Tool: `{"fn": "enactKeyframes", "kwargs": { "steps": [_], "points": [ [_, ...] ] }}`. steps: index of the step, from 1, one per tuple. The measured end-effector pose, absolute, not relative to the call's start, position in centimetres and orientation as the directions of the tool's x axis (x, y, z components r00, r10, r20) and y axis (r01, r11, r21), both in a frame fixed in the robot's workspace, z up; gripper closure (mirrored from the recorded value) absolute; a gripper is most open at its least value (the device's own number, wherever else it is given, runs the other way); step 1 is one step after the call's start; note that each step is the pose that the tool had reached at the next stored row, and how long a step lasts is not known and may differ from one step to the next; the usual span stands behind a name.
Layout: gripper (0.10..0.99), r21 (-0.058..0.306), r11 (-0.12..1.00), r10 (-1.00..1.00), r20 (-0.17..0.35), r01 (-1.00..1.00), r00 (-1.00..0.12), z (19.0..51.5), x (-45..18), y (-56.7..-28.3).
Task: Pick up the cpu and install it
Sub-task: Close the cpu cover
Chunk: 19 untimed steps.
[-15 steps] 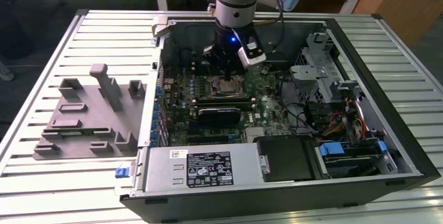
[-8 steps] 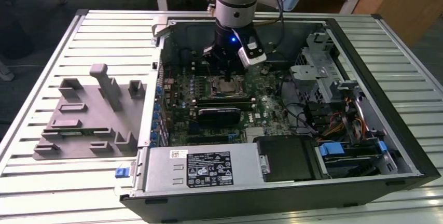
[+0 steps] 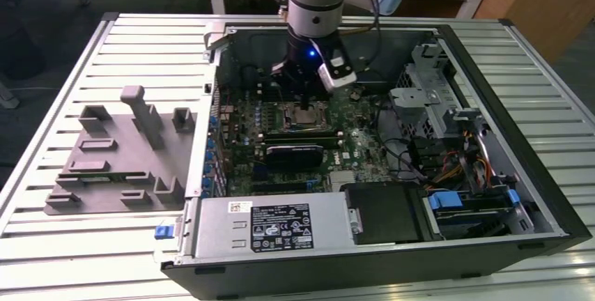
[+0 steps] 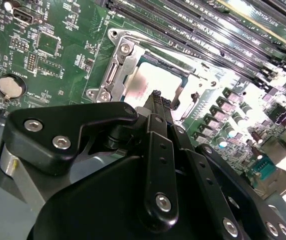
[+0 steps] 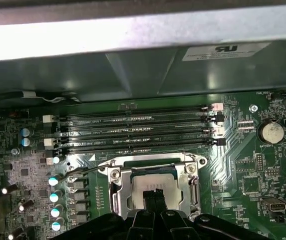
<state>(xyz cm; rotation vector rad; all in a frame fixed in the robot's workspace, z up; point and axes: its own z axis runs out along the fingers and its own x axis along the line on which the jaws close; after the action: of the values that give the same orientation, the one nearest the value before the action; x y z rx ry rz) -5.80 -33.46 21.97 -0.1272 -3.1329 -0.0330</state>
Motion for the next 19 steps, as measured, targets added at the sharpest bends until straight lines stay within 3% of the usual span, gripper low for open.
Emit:
{"fn": "enactKeyframes", "kwargs": {
  "steps": [19],
  "points": [
    [0.980, 0.026, 0.997, 0.076, 0.006, 0.076, -0.997, 21.6, -7.3, -33.8]
  ]
}}
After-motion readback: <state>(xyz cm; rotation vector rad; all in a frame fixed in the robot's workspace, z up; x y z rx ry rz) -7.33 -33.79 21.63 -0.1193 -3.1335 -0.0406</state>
